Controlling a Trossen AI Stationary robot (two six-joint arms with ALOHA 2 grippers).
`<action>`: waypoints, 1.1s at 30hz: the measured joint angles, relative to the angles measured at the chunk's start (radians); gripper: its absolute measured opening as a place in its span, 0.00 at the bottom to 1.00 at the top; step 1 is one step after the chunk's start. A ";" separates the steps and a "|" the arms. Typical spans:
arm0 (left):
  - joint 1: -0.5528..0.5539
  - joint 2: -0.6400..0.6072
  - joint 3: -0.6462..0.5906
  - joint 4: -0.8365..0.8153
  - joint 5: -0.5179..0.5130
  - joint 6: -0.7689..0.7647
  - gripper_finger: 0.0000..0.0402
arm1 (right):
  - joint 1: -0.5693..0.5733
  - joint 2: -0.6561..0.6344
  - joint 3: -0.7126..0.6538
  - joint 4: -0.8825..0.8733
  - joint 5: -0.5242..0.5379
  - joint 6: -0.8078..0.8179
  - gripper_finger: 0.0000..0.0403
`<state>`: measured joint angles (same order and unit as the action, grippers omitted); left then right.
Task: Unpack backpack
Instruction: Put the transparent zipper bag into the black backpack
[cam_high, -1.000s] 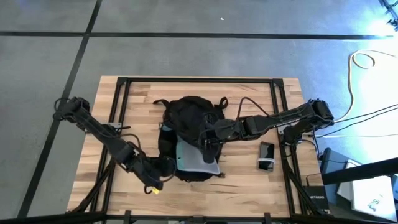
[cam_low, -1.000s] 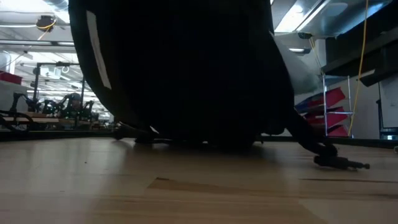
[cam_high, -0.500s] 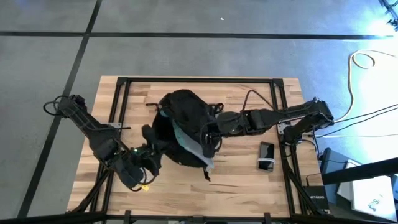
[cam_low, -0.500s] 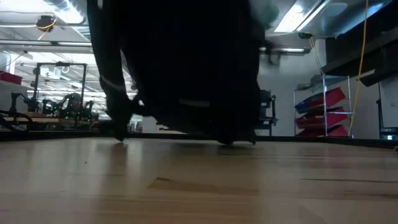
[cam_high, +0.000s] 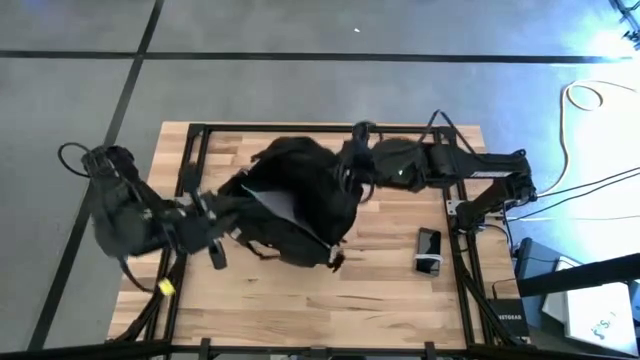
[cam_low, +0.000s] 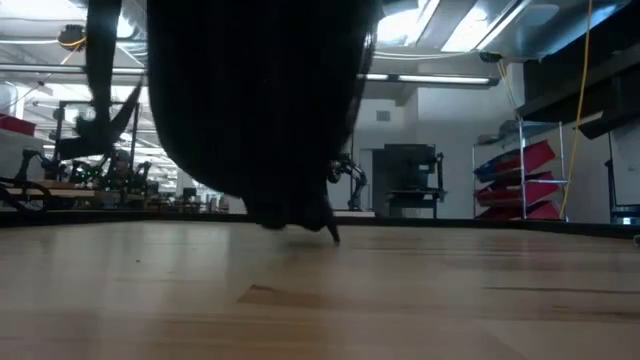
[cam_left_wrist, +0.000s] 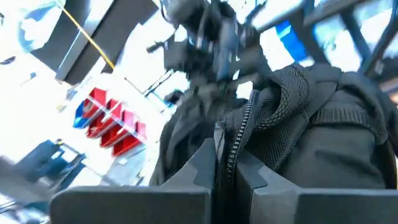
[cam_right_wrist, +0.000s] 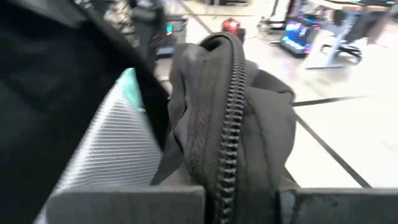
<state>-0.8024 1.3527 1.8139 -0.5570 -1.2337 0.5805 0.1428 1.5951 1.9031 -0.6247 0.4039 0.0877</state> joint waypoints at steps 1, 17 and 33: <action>0.000 -0.007 0.006 0.042 0.013 0.040 0.00 | -0.009 -0.001 0.002 0.003 0.003 0.004 0.00; 0.141 -0.096 0.011 -0.016 0.105 0.022 0.00 | -0.052 0.001 0.003 0.047 0.009 0.044 0.00; 0.464 -0.070 -0.040 -0.173 0.524 -0.181 0.00 | -0.229 0.002 0.014 -0.017 0.020 0.017 0.00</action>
<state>-0.3388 1.2823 1.7738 -0.7296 -0.7093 0.3991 -0.0864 1.5969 1.9175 -0.6414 0.4240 0.1049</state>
